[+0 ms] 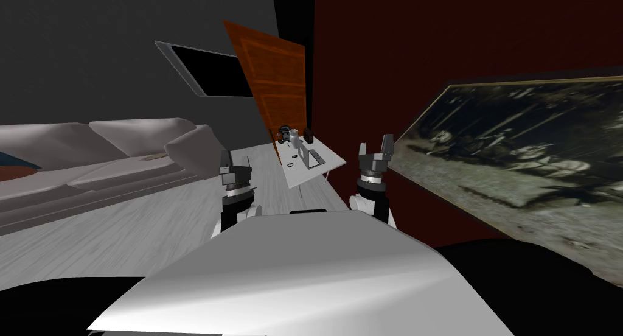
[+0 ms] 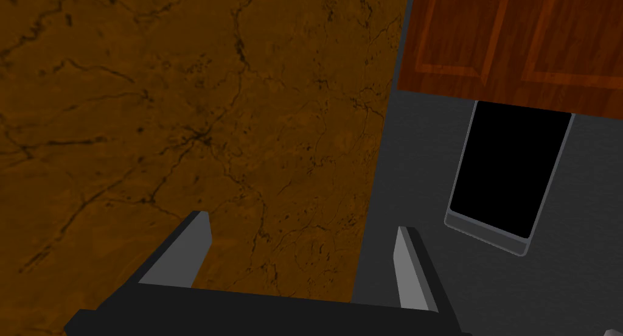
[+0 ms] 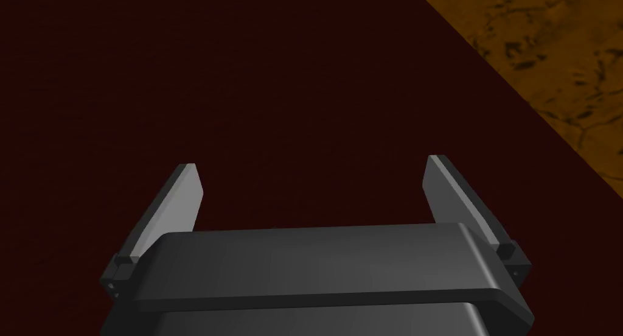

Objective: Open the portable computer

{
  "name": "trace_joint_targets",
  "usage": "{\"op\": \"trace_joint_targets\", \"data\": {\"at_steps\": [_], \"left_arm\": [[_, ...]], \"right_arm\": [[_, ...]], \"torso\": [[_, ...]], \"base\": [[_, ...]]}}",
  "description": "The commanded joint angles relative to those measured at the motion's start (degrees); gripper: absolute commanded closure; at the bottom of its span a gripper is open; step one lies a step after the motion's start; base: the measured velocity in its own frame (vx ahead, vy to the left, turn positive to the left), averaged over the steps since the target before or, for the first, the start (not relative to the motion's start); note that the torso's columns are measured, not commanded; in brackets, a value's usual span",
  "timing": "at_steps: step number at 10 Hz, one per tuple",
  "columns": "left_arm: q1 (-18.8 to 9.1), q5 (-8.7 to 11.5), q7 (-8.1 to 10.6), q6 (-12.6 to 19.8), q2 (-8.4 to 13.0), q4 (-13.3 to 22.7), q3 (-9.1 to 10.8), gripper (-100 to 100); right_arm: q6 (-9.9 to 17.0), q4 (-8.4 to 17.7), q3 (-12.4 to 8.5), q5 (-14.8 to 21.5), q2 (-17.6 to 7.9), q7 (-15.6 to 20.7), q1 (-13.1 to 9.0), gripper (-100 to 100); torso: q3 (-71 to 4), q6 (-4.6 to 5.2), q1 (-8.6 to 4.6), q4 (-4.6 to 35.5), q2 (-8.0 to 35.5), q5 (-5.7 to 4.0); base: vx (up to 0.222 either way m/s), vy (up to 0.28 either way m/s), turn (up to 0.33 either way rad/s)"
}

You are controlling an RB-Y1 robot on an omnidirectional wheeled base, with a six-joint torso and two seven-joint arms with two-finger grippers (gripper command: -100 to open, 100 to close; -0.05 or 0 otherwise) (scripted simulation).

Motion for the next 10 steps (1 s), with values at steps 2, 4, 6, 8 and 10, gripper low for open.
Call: {"op": "trace_joint_targets", "data": {"at_steps": [2, 4, 6, 8, 10], "left_arm": [[0.0, 0.0, 0.0, 0.0, 0.0, 0.0, 0.0, 0], [0.0, 0.0, 0.0, 0.0, 0.0, -0.01, 0.0, 0], [0.0, 0.0, 0.0, 0.0, 0.0, -0.01, 0.0, 0], [0.0, 0.0, 0.0, -0.01, 0.0, -0.02, 0.0, 0], [0.0, 0.0, 0.0, -0.01, 0.0, -0.02, 0.0, 0]], "right_arm": [[0.0, 0.0, 0.0, 0.0, 0.0, 0.0, 0.0, 0], [0.0, -0.01, 0.0, 0.0, 0.0, 0.0, 0.0, 0], [0.0, -0.01, 0.0, 0.0, 0.0, 0.0, 0.0, 0], [-0.01, -0.02, 0.0, 0.0, 0.0, 0.0, 0.0, 0], [0.29, 0.17, -0.29, 0.39, -1.64, 0.35, 0.18, -100]], "torso": [[-12.0, 0.0, 0.0, 6.0, 5.97, 0.0], [-28.5, 0.0, 0.0, 14.24, 14.22, 0.0], [-45.36, 0.0, 0.0, 22.68, 22.69, 0.0], [-62.27, 0.0, 0.0, 31.14, 31.16, 0.0], [-79.19, 0.0, 0.0, 39.6, 39.62, 0.0]], "base": [[0.0, 0.0, 0.0], [0.0, 0.0, 0.0], [0.0, 0.0, 0.0], [0.0, 0.0, 0.0], [0.002, 0.017, 0.025]]}}
